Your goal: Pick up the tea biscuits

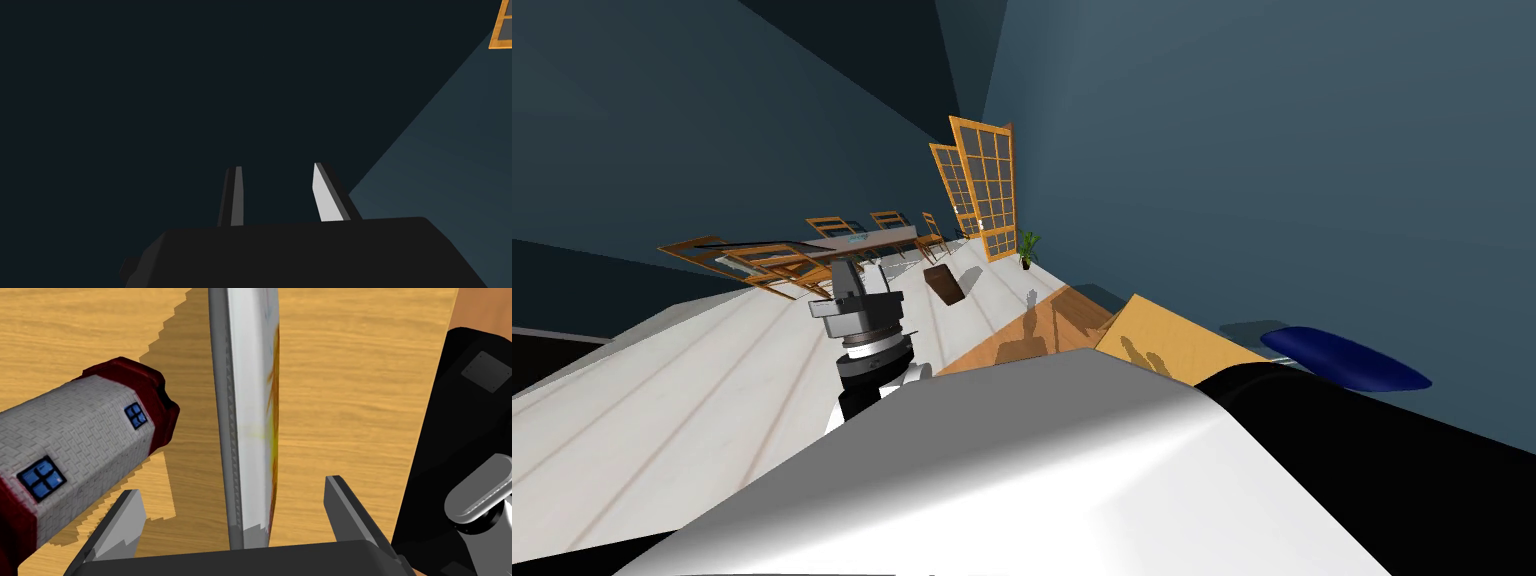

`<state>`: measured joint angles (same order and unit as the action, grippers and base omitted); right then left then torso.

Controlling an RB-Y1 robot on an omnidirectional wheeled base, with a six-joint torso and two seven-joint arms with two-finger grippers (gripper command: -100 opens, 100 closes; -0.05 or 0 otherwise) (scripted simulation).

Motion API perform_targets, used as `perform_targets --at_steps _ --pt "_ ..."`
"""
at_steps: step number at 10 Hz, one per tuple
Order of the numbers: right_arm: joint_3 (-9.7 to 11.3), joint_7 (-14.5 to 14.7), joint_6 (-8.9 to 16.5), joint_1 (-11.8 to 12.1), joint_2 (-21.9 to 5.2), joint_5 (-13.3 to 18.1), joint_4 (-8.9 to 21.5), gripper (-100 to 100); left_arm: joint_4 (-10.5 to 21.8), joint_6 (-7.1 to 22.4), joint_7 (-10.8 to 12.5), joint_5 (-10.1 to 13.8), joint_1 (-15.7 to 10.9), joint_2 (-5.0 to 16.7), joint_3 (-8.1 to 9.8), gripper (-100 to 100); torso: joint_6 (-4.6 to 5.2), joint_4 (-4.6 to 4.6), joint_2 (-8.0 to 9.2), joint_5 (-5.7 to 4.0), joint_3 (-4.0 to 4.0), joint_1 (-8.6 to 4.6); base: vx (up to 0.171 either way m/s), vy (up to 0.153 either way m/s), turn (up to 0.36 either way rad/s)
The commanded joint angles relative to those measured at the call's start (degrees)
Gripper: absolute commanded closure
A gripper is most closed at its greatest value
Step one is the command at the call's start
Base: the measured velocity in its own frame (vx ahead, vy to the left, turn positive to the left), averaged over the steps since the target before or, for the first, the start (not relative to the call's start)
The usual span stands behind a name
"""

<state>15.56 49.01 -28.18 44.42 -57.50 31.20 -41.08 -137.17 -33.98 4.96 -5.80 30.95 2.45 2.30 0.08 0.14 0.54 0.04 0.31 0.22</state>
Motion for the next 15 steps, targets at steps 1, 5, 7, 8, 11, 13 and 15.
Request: perform_targets --at_steps 1,5,7,8,11,13,15 --pt "0.71 -2.86 -0.6 -2.09 -0.14 0.68 2.32 -100 0.0 0.0 0.0 0.0 0.0 0.0 0.0 0 0.0 0.0 0.0 0.0 0.0 0.0 -0.143 0.03 0.188" --pt "2.23 -7.11 -1.42 -5.43 -0.29 2.14 5.72 -100 0.0 0.0 0.0 0.0 0.01 0.0 0.01 0 0.09 0.01 0.01 0.03 0.02 0.06 -0.104 0.039 0.103" --pt "3.75 -10.65 -2.23 -8.76 -0.43 3.6 9.11 -100 0.0 0.0 0.0 0.0 0.01 0.0 0.0 0 0.03 -0.01 -0.05 0.01 -0.03 0.02 -0.143 0.052 0.217" --pt "3.75 -11.04 -2.23 -8.76 -0.43 3.6 9.11 -100 0.0 0.0 0.0 0.0 0.01 0.0 0.01 0 0.09 0.01 0.02 0.02 0.02 0.01 -0.071 0.03 0.008" --pt "5.27 -14.96 -3.05 -12.09 -0.57 5.06 12.5 -100 0.0 0.0 0.0 0.0 0.02 0.0 0.01 0 0.12 0.01 0.0 0.02 0.01 0.05 -0.113 0.057 0.143" --pt "6.78 -18.61 -3.87 -15.42 -0.71 6.52 15.89 -100 0.0 0.0 0.0 0.0 0.01 0.0 0.0 0 0.02 -0.02 -0.09 0.01 -0.05 0.01 -0.128 0.063 0.231" --pt "8.3 -22.29 -4.69 -18.75 -0.85 7.98 19.29 -100 0.0 0.0 0.0 0.0 0.0 0.0 0.0 0 0.07 0.04 0.2 0.04 0.11 0.19 -0.187 0.112 0.215"
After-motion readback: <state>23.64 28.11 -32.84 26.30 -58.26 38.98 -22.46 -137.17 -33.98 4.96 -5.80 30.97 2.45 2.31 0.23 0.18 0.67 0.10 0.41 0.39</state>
